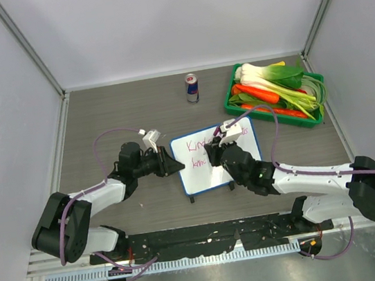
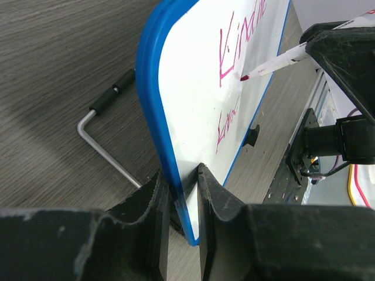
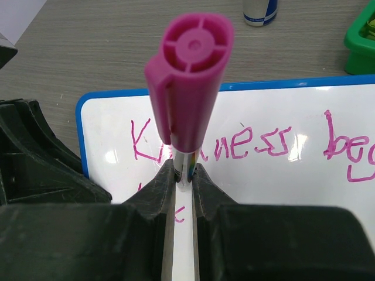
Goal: Write a sentence on the whiteboard
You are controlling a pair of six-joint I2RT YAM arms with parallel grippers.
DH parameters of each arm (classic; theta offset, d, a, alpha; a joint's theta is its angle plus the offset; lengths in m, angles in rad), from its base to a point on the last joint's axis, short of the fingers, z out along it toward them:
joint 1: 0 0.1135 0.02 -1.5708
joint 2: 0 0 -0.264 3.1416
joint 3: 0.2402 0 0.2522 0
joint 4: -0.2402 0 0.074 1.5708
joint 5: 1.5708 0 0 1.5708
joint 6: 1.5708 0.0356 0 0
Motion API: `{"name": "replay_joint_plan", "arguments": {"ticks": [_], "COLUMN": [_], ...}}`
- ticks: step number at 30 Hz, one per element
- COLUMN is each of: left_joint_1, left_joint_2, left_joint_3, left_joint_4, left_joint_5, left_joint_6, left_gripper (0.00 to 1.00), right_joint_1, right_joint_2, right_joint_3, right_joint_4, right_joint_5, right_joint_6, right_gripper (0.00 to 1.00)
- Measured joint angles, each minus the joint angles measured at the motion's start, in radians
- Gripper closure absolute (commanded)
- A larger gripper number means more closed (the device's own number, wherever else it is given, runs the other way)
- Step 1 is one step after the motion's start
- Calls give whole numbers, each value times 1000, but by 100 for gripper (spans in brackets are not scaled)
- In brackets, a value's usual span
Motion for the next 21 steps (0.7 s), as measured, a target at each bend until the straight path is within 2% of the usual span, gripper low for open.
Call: {"name": "replay_joint_plan", "arguments": {"ticks": [21], "left_joint_1": [0], "left_joint_2": [2], "left_joint_3": [0], "left_joint_4": [3], "left_joint_5": [1], "left_joint_6": [0], "left_gripper": [100], "right_joint_1": [0], "right_joint_2": [-33], "right_joint_3": [-41], "right_joint_4": [-11], "right_joint_5": [-34], "right_joint_6": [45], "right_gripper": [99]}}
